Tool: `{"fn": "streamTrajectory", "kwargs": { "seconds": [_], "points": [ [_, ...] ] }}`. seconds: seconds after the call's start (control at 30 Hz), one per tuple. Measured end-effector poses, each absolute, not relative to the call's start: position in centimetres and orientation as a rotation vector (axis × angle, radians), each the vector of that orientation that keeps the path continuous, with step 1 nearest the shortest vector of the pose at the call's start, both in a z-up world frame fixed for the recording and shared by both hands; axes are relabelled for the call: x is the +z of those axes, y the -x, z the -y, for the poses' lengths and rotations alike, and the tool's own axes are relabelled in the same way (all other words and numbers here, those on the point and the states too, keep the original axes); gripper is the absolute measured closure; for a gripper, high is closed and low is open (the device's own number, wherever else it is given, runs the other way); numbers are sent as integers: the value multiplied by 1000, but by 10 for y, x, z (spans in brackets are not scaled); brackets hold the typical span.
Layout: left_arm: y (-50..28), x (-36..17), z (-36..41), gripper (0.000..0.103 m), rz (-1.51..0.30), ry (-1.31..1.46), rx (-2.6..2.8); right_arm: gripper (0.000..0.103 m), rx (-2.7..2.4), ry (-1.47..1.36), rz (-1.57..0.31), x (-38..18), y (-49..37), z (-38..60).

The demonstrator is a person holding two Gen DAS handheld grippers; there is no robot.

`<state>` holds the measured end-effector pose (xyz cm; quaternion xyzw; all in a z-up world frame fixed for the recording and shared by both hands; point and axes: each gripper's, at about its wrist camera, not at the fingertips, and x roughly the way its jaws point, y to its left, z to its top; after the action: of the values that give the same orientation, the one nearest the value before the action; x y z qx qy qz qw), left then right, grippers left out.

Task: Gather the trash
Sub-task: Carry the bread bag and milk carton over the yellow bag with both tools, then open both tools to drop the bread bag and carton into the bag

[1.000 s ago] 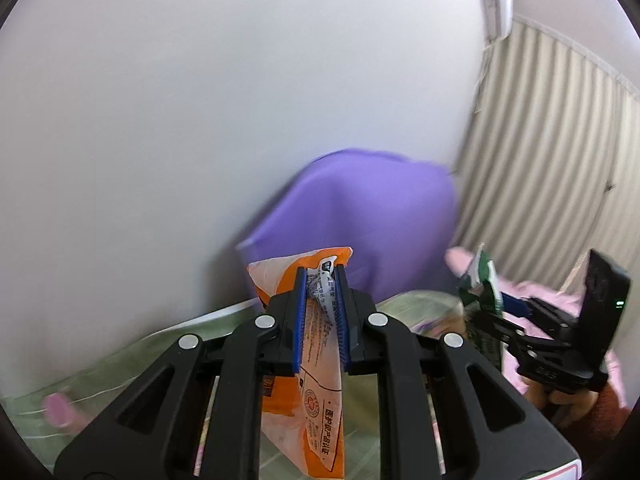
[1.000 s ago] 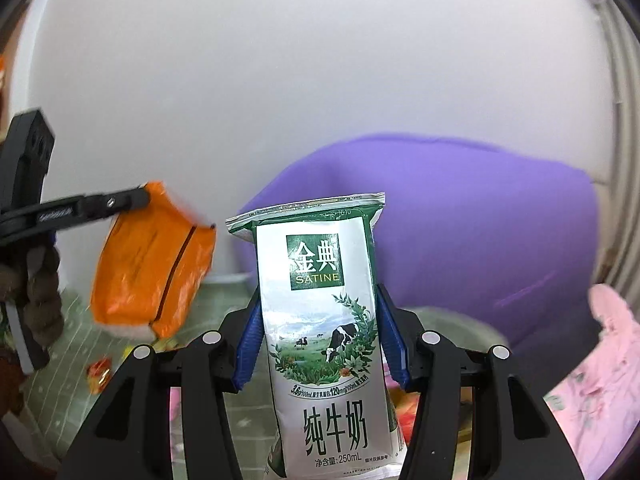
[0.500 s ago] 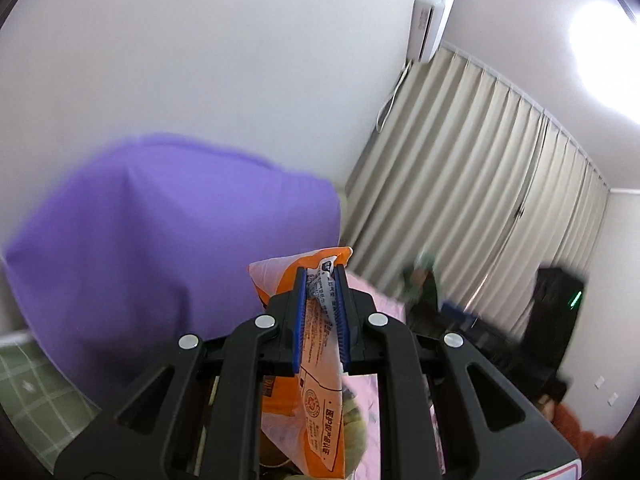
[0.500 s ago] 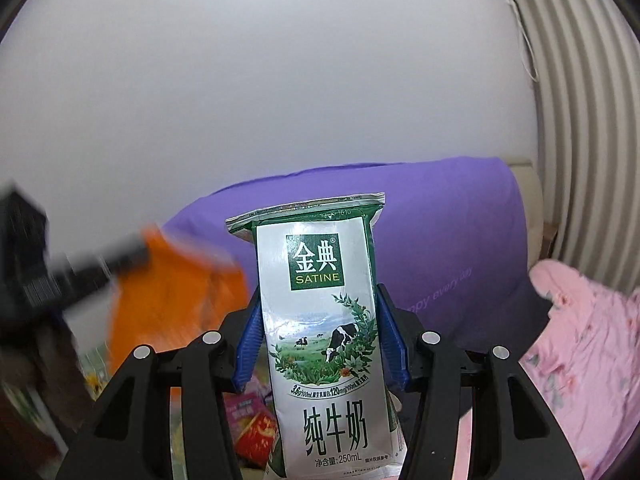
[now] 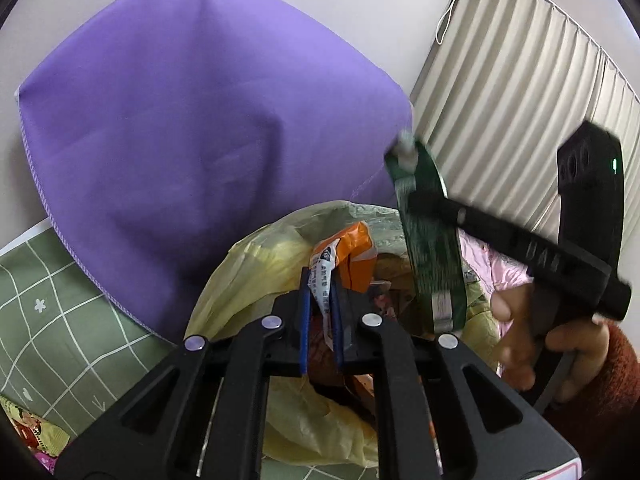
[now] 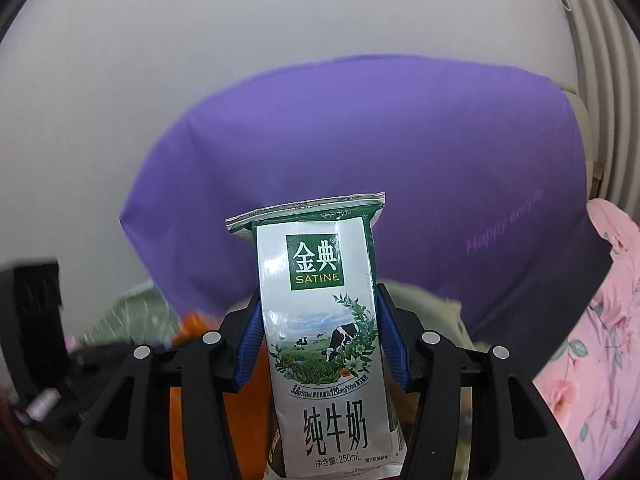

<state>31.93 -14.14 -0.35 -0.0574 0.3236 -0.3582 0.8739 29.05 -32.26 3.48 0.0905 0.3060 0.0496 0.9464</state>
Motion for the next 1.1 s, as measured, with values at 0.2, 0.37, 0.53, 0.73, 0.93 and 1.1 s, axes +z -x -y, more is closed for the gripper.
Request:
{"fn": "streamTrajectory", "kwargs": {
  "seconds": [0.2,0.37,0.53,0.73,0.93,1.1],
  "points": [
    [-319,-3,149,96,-646,87,-760,54,65,-160,-648,22,-266,325],
    [-318,6,159,96,-597,38,-742,54,53,-148,-640,24,-248,329],
    [-319,10,164,96,-593,-9,-732,54,33,-145,-673,17,-242,333],
    [-317,1,169,96,-671,-40,-772,54,12,-125,-720,8,-250,335],
    [-319,-1,171,96,-719,-47,-797,54,-17,-131,-731,4,-253,346],
    [-331,-3,161,95,-777,16,-830,54,0,-108,-734,7,-249,344]
  ]
}}
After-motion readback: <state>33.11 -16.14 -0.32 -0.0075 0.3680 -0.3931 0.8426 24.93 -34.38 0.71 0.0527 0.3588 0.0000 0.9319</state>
